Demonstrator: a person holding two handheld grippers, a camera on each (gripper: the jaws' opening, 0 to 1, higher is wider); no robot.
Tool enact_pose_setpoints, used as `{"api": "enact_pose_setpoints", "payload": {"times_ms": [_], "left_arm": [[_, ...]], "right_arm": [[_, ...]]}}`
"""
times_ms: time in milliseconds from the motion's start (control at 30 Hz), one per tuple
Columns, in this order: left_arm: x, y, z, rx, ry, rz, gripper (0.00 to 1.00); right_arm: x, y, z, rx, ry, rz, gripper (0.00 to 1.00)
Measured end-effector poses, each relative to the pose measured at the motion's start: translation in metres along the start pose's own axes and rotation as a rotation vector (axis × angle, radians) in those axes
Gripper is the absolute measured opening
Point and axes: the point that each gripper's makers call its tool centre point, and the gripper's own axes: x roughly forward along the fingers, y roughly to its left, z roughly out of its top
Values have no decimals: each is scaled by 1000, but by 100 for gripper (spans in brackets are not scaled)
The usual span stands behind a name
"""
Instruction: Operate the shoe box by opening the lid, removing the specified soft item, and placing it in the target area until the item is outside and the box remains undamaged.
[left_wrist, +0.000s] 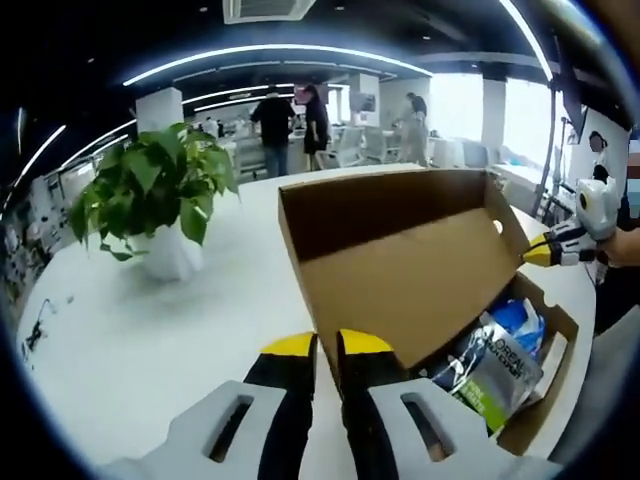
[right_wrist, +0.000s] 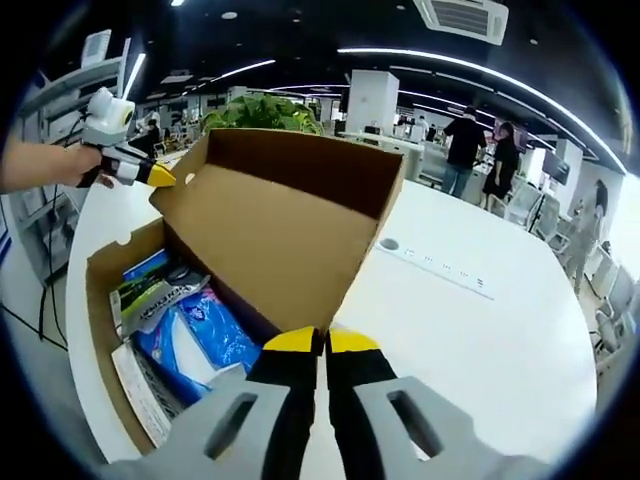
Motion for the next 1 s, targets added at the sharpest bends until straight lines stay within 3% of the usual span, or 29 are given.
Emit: {"api": "enact_pose_setpoints", "payload": {"times_ms": [233, 1000], "left_arm": [[-6, -1, -11, -4, 9, 18, 2], [5, 1, -14, -20, 24, 34, 2]], "right_arm": [[2, -1, 1, -4, 7, 1, 1], [10, -8, 0, 35, 26, -3, 2]]}}
